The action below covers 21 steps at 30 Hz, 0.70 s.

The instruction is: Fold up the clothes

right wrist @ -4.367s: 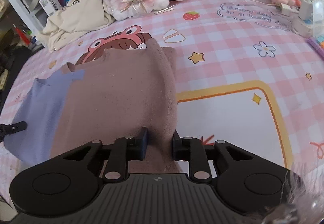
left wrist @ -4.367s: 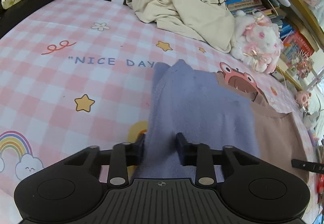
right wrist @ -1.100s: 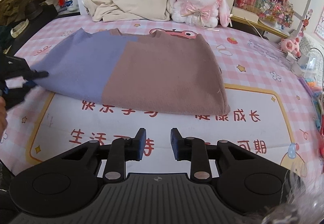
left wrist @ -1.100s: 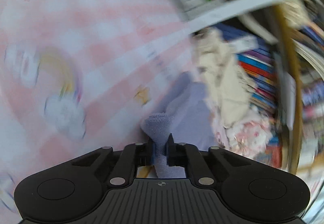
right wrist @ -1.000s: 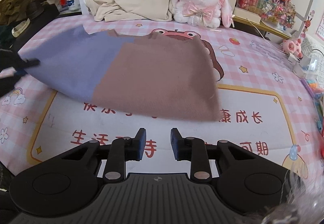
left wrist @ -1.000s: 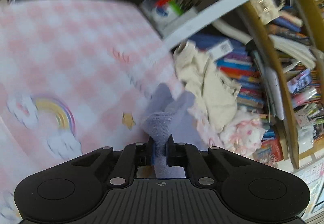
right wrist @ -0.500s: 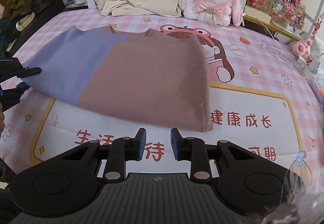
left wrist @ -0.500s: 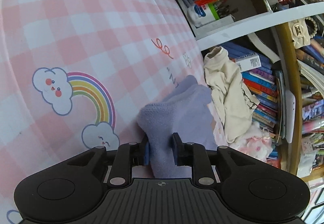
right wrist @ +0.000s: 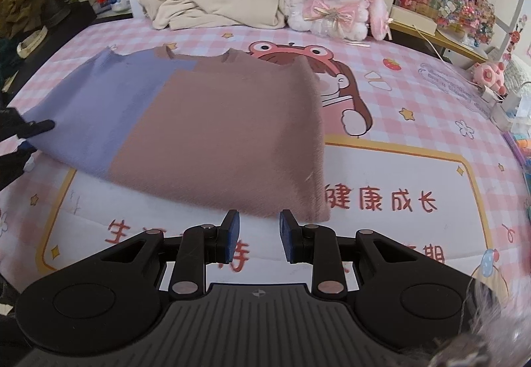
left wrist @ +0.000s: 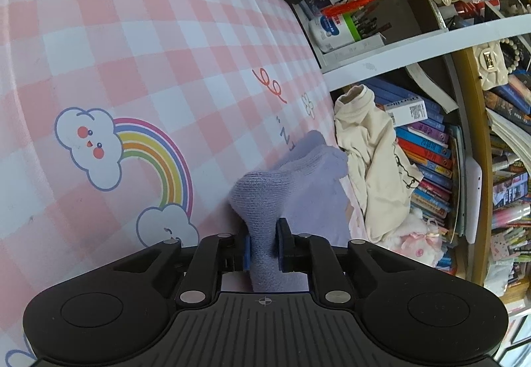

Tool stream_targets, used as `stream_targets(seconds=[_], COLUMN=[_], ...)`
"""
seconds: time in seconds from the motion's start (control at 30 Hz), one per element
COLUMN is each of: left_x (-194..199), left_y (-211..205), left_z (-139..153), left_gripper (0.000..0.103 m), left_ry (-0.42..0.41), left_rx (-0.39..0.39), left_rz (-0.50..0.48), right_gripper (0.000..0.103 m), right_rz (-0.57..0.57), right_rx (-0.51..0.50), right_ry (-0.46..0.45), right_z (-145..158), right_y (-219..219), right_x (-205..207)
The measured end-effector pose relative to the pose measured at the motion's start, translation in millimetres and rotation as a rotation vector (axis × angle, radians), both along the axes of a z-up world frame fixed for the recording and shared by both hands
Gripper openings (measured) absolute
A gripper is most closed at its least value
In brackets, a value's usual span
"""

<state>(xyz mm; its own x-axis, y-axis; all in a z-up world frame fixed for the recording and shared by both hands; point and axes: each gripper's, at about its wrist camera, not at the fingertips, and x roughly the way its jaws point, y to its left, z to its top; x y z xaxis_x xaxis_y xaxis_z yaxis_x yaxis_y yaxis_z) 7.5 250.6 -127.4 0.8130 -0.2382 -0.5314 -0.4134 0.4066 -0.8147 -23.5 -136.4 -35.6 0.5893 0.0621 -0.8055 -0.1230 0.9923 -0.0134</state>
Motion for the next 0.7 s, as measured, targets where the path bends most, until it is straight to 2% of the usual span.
stream_targets(seconds=[0.3, 0.6, 0.63, 0.7], left_x=[-0.5, 7.0, 8.2, 10.3], left_y=[-9.0, -27.9, -30.3, -34.7], left_z=[4.2, 20.6, 22.5, 26.7], left_gripper=[0.014, 0.013, 0.013, 0.011], left_ry=[0.008, 0.062, 0.071, 0.093], left_rx=[0.064, 0.243, 0.264, 0.293], left_rz=[0.023, 0.019, 0.019, 0.028], right_gripper=[0.026, 0.028, 0.026, 0.017], right_rz=[0.038, 0.147, 0.161, 0.196], right_rx=[0.001, 0.096, 0.118, 0.169], right_ry=[-0.04, -0.031, -0.019, 0.018], right_z=[-2.7, -16.1, -19.1, -26.7], right_y=[-35.6, -68.1, -70.9, -75.6], right_x=[26.4, 69.7, 75.5, 84.8])
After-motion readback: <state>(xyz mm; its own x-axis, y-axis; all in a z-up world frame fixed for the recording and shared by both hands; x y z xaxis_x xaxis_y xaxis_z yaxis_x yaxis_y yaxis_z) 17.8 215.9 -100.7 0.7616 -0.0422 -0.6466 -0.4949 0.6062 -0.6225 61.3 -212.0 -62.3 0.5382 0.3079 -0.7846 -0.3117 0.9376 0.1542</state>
